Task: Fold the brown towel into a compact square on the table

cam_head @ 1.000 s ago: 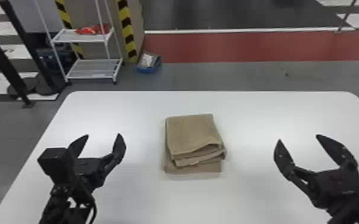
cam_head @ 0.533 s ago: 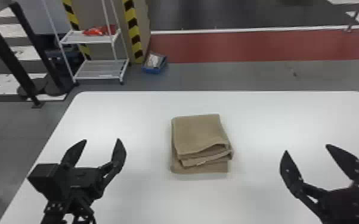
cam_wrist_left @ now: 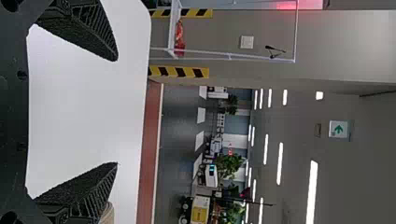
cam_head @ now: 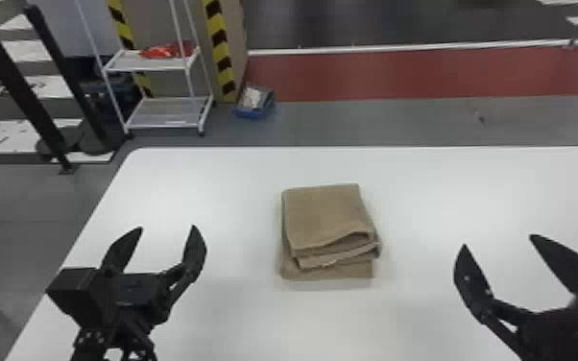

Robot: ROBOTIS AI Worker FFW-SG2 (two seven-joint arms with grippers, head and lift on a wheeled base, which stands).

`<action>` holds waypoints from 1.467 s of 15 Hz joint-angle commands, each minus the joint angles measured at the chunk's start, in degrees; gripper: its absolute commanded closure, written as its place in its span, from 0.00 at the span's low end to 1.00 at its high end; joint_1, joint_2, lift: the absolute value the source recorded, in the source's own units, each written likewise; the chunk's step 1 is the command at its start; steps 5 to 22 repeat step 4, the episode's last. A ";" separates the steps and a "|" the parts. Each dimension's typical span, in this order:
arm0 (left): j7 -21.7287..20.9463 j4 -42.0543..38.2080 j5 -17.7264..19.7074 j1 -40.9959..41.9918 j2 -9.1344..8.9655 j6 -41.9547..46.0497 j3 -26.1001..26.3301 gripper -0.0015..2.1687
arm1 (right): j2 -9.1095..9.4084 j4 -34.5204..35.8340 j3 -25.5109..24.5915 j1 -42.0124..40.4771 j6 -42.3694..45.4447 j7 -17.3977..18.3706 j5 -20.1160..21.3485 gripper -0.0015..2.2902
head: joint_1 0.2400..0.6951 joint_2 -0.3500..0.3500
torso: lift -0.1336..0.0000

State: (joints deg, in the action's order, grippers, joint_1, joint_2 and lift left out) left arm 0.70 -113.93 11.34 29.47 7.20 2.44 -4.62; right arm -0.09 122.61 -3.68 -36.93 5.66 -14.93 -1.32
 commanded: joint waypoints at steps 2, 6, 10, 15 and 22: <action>-0.09 0.02 0.27 0.85 0.01 1.65 -0.48 0.04 | 0.14 0.09 0.52 -0.52 0.70 -0.01 0.09 0.04 | 1.00 0.67 | 0.11; -0.26 0.02 0.35 1.21 0.01 2.00 -0.92 0.04 | 0.14 0.44 0.78 -0.96 1.40 -0.01 0.18 0.04 | 1.00 0.67 | 0.11; -0.26 0.02 0.35 1.21 0.01 2.00 -0.92 0.04 | 0.14 0.44 0.78 -0.96 1.40 -0.01 0.18 0.04 | 1.00 0.67 | 0.11; -0.26 0.02 0.35 1.21 0.01 2.00 -0.92 0.04 | 0.14 0.44 0.78 -0.96 1.40 -0.01 0.18 0.04 | 1.00 0.67 | 0.11; -0.26 0.02 0.35 1.21 0.01 2.00 -0.92 0.04 | 0.14 0.44 0.78 -0.96 1.40 -0.01 0.18 0.04 | 1.00 0.67 | 0.11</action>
